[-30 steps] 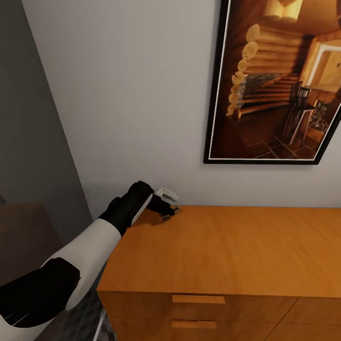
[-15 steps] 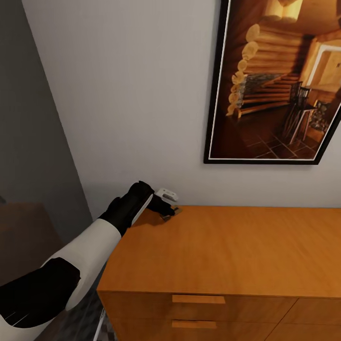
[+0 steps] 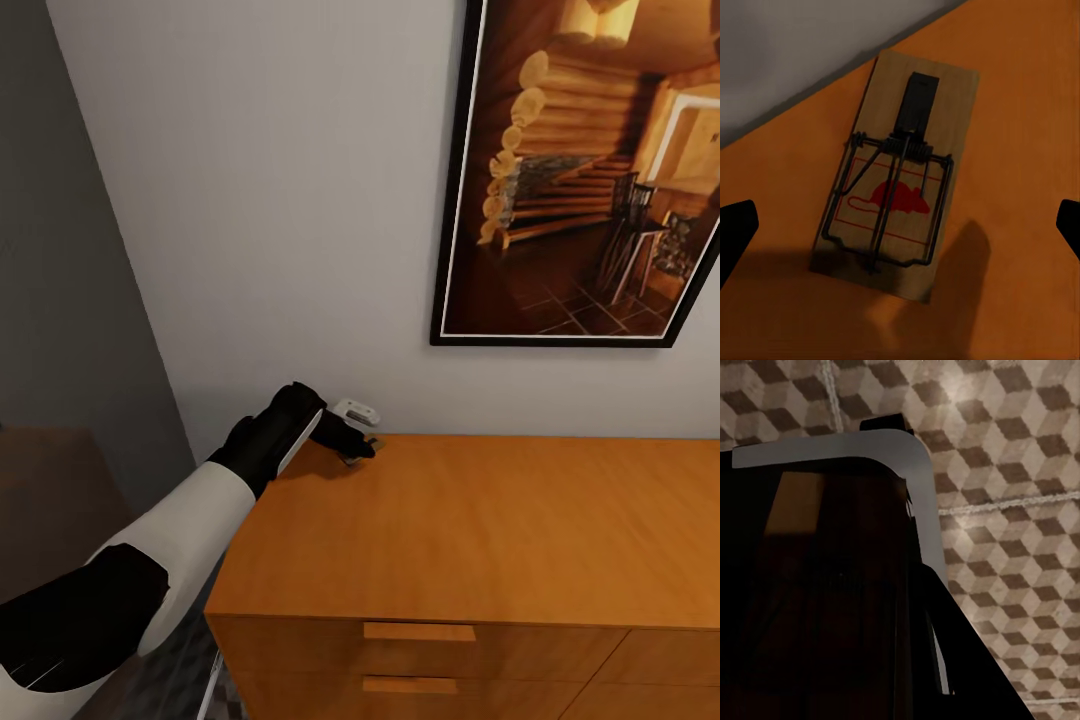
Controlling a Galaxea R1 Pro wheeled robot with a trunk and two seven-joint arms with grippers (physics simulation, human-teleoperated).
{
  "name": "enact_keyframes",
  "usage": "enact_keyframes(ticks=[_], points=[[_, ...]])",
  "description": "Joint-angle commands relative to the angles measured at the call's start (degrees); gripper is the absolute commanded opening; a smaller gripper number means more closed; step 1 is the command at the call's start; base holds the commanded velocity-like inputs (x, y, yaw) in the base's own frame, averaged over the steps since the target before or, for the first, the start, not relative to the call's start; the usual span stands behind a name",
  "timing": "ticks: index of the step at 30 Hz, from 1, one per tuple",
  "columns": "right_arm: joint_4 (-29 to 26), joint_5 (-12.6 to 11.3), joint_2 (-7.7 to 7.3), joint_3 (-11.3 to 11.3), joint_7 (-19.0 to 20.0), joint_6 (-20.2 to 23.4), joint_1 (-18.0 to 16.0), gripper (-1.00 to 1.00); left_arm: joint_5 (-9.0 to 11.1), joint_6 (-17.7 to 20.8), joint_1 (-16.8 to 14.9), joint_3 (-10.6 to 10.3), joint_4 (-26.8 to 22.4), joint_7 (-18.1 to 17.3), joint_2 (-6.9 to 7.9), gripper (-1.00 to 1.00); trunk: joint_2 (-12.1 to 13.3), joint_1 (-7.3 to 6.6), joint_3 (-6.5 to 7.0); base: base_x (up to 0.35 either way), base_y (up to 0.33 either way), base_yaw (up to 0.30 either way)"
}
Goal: Take the four mousetraps from the cabinet in the bathroom and place them on the bathroom floor. Make sure all four end up on the same floor surface, and ensure that at least two of them are either under or directly next to the same bathroom sink.
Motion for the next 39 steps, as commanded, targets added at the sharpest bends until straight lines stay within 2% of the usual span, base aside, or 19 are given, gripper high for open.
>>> enact_keyframes(ticks=[1,13,39], points=[[0.1,0.0,-0.02,-0.4,0.3,-0.2,0.0,-1.00,0.0,0.2,0.0,-0.1,0.0,-0.2,0.02,1.00,0.0,0.00,-0.06,0.000,0.000,0.000],[0.1,0.0,-0.02,-0.4,0.3,-0.2,0.0,-1.00,0.0,0.2,0.0,-0.1,0.0,-0.2,0.12,1.00,0.0,0.00,-0.23,0.000,0.000,0.000],[0.1,0.0,0.05,-0.4,0.3,-0.2,0.0,-1.00,0.0,0.2,0.0,-0.1,-0.1,-0.3,0.04,1.00,0.0,0.00,-1.88,0.000,0.000,0.000]])
